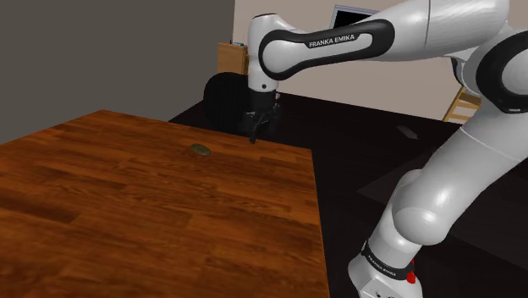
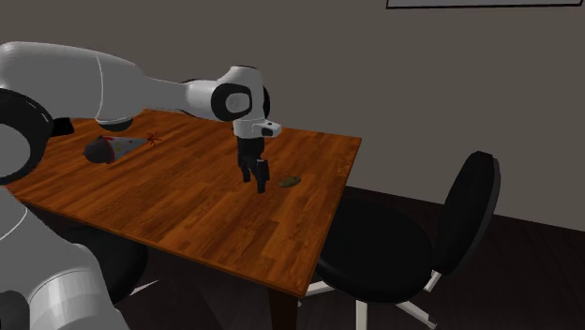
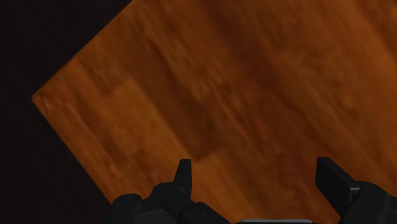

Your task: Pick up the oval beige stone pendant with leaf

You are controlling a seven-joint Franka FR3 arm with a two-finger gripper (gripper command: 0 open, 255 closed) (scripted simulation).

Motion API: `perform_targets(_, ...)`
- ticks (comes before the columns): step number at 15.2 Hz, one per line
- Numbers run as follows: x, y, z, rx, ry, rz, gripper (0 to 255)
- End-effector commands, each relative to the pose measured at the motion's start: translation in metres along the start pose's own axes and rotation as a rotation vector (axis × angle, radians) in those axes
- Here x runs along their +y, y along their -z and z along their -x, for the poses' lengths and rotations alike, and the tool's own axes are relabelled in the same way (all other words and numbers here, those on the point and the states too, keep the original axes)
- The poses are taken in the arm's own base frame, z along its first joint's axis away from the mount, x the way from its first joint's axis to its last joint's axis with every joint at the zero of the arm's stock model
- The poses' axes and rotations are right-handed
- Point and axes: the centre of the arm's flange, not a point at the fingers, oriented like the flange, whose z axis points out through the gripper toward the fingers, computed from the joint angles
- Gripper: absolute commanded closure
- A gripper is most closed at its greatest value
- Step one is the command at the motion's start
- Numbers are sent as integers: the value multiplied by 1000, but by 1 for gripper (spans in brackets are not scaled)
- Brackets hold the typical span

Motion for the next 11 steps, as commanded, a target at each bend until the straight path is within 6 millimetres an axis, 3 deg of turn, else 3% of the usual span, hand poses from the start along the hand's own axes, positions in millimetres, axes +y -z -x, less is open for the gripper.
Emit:
perform_targets(1,-9,-6,-23,3,-4,-7,0)
perform_targets(11,-66,-30,-135,17,-23,-37,0)
